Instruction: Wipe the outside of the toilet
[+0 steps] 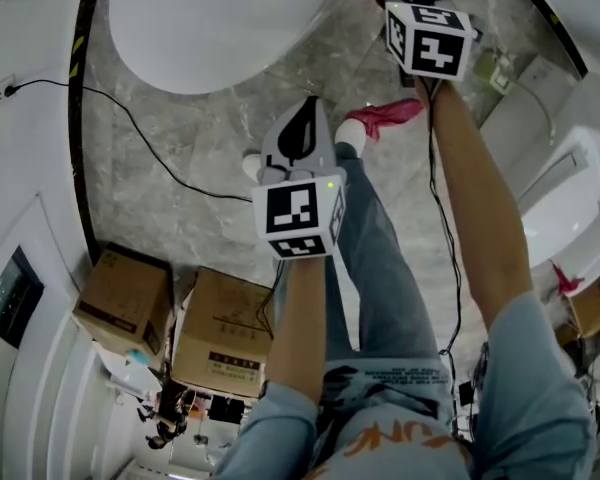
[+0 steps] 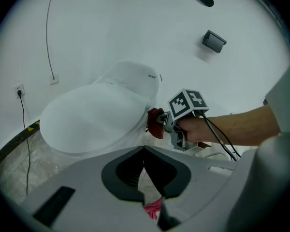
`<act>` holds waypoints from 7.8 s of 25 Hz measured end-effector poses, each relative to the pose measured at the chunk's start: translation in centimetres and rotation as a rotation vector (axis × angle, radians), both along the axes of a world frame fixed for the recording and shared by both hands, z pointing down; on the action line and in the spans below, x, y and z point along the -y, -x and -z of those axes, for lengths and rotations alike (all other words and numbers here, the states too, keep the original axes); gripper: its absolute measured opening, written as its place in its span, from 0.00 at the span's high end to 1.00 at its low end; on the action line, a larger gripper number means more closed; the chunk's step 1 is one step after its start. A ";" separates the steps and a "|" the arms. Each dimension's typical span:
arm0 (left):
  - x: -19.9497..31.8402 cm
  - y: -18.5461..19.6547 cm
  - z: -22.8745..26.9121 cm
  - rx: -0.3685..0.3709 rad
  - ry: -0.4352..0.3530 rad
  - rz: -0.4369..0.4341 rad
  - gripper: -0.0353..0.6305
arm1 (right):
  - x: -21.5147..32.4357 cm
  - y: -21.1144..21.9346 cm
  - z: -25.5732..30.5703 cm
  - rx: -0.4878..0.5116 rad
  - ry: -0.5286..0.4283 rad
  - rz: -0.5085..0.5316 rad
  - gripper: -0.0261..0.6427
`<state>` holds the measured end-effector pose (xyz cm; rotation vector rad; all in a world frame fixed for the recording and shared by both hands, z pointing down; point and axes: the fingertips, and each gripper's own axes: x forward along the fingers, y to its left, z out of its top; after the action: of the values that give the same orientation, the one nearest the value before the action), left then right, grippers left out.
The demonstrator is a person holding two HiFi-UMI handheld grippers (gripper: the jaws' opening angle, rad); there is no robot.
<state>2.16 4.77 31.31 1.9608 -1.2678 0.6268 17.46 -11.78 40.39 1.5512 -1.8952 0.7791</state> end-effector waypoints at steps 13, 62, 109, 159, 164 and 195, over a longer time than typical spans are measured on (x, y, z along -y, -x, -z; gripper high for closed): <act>-1.1 5.4 -1.0 -0.003 0.011 0.068 0.96 | 0.0 2.7 -1.8 -0.053 -0.013 0.021 0.86; -8.5 18.1 -0.5 -0.035 0.008 0.172 0.96 | -16.2 26.8 -3.5 0.047 0.176 0.330 0.86; 1.3 -0.9 -6.7 -0.037 0.100 -0.113 0.96 | 0.7 -1.1 -10.8 0.010 0.045 0.005 0.86; -10.0 16.1 -7.4 -0.148 0.075 0.041 0.96 | -15.5 22.9 -11.3 0.063 0.121 0.138 0.86; -10.9 19.0 -7.5 -0.147 0.071 0.019 0.96 | -16.8 26.8 -11.5 0.079 0.126 0.171 0.86; -8.2 8.4 -6.5 -0.106 0.131 -0.205 0.96 | -19.0 8.4 -11.6 0.236 0.151 -0.297 0.86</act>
<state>-6.26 13.01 37.83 2.0006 -0.9457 0.6785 9.09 7.18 52.00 1.7290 -1.7352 1.2542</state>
